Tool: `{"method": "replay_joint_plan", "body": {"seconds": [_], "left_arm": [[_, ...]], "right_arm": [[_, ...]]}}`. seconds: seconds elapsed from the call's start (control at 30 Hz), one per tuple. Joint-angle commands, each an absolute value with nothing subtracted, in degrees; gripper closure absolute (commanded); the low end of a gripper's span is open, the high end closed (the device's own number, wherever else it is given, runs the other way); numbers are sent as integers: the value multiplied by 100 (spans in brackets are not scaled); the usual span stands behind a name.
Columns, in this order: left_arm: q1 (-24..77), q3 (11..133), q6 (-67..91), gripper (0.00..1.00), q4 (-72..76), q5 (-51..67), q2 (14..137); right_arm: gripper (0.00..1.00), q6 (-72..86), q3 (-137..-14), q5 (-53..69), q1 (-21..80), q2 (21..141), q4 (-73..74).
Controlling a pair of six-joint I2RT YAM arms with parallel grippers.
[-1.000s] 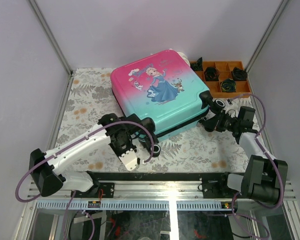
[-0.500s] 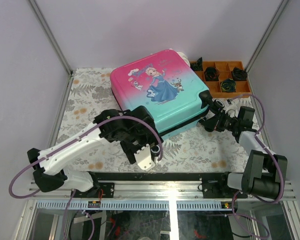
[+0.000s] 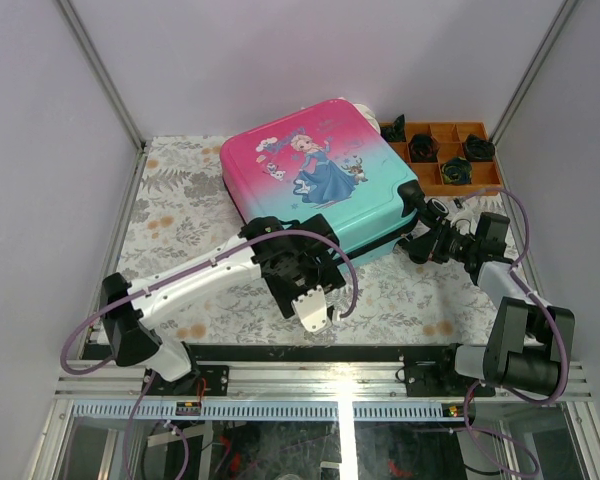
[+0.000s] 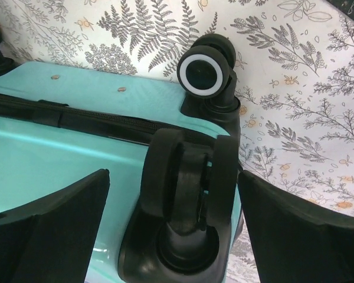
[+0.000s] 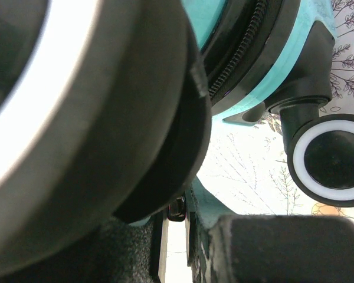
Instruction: Pack the luggage
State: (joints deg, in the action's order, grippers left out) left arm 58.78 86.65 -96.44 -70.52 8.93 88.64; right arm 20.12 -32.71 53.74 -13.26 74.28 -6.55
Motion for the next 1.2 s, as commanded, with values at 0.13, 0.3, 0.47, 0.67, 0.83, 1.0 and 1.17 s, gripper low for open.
{"method": "replay_joint_plan", "body": {"seconds": [0.13, 0.3, 0.47, 0.67, 0.83, 1.0, 1.17], "left_arm": [[5887, 8814, -9782, 42, -7068, 517, 9165], [5888, 8716, -9756, 68, -7452, 407, 9104], [5892, 8418, -9761, 99, -8015, 306, 8864], [5895, 7685, -9922, 100, -8221, 53, 8415], [5917, 7315, -9933, 100, -8323, 120, 8251], [5938, 7098, -9932, 100, -8323, 83, 8077], [5945, 6932, -9941, 100, -8323, 29, 7964]], "right_arm": [[100, 2013, -3441, 5401, -1343, 7588, -749], [100, 1768, -3548, 5387, -1385, 7641, -568], [100, 1311, -3747, 5511, -1796, 7766, -233], [100, 575, -4288, 5822, -2597, 8331, 373], [100, 687, -4934, 5775, -2672, 8983, 87], [100, 964, -5570, 5683, -2681, 9392, -333], [100, 1312, -6070, 5709, -2577, 9968, -838]]}}
